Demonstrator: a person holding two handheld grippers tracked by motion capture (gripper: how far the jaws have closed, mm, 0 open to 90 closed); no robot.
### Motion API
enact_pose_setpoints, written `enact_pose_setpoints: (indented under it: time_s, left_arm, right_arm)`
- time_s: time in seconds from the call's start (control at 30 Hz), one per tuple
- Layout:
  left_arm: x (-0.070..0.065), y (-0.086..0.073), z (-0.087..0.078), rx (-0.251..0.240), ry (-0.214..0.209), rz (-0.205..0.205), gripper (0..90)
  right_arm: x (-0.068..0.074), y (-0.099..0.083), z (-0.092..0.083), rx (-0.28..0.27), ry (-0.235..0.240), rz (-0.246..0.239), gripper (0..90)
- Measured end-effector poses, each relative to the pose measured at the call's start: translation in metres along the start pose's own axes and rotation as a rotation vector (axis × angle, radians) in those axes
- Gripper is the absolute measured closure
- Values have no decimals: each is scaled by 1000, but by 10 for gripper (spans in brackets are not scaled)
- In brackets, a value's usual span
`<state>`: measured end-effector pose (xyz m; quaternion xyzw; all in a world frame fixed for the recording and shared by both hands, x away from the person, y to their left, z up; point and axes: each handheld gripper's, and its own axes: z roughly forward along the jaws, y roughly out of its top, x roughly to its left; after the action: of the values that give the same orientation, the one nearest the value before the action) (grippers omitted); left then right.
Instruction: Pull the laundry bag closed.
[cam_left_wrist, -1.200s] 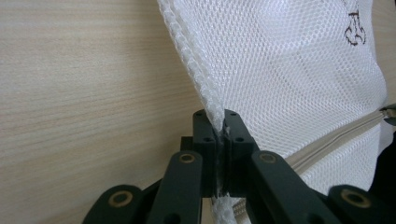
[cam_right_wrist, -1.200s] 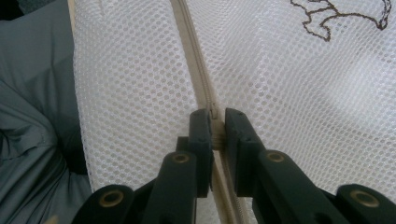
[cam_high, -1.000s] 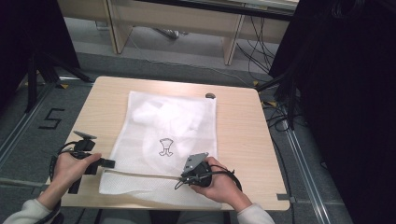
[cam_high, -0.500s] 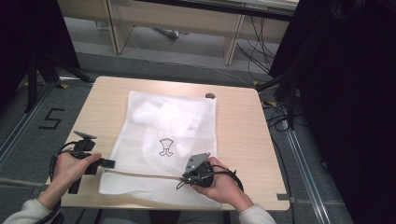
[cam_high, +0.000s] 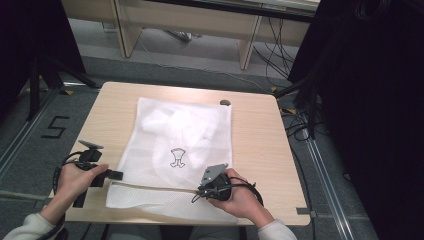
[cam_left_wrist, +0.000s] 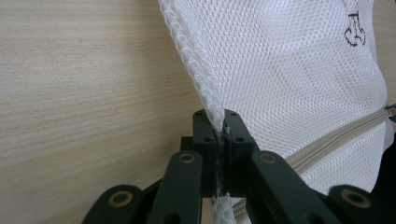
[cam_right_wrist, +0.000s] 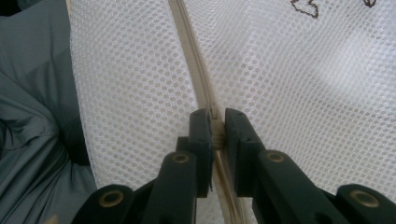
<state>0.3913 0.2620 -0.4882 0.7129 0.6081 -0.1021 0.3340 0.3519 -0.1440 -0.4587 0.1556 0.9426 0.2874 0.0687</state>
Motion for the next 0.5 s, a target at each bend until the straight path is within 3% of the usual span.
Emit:
enact_pose_setpoints:
  time_s: [0.07, 0.2, 0.5]
  left_arm:
    - [0, 0, 0, 0, 0, 0, 850]
    - [-1, 0, 0, -4, 0, -7, 850]
    - [0, 0, 0, -1, -2, -1, 850]
  right_arm:
    - [-1, -1, 0, -5, -5, -13, 825]
    - [0, -3, -2, -6, -9, 16, 824]
    - [-2, -4, -4, 0, 1, -4, 824]
